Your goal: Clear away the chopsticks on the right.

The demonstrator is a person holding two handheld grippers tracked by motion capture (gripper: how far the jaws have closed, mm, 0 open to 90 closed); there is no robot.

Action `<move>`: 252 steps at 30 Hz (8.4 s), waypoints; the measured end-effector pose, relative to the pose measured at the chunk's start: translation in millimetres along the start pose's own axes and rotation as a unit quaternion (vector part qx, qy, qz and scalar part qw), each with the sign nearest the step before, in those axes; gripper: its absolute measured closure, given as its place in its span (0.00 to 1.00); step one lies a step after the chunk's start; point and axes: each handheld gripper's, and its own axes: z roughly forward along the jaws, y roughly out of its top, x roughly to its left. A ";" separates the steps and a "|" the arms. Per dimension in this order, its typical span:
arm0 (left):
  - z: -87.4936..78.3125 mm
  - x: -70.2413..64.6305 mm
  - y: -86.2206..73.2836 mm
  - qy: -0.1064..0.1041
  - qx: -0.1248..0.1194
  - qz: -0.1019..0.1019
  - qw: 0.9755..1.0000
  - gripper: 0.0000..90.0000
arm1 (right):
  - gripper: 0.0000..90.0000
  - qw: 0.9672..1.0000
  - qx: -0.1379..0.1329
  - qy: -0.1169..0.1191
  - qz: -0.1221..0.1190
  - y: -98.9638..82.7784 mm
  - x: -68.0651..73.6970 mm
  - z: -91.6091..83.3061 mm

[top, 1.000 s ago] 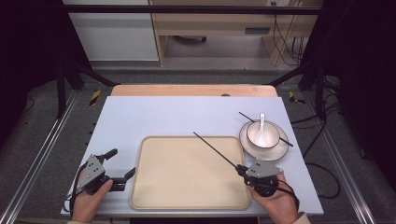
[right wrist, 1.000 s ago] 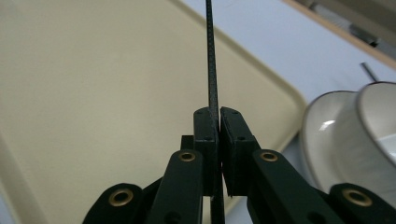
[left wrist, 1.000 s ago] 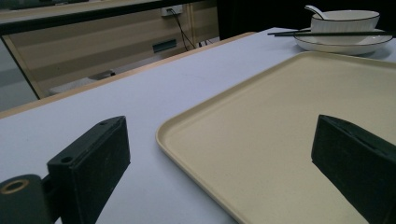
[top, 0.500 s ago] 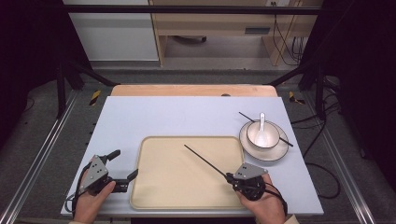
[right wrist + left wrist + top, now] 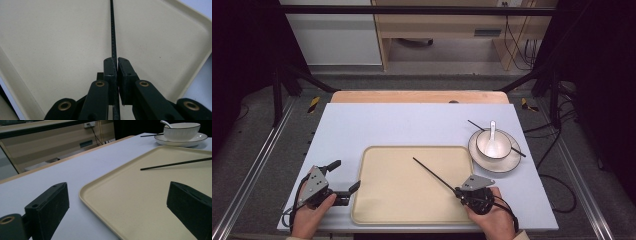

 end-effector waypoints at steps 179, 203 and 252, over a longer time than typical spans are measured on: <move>177.1 -98.9 47.8 -0.097 0.252 -0.018 0.963 0.99 | 0.17 0.982 -0.167 -0.050 0.071 -45.0 -68.1 -44.0; 229.8 -98.3 57.9 -0.082 0.234 -0.015 0.969 0.99 | 0.18 0.985 -0.142 -0.051 0.089 -54.1 -71.5 -42.8; 222.7 -168.9 73.3 -0.231 0.266 0.059 0.934 1.00 | 0.18 0.987 -0.111 -0.052 0.102 -58.3 -73.0 -40.5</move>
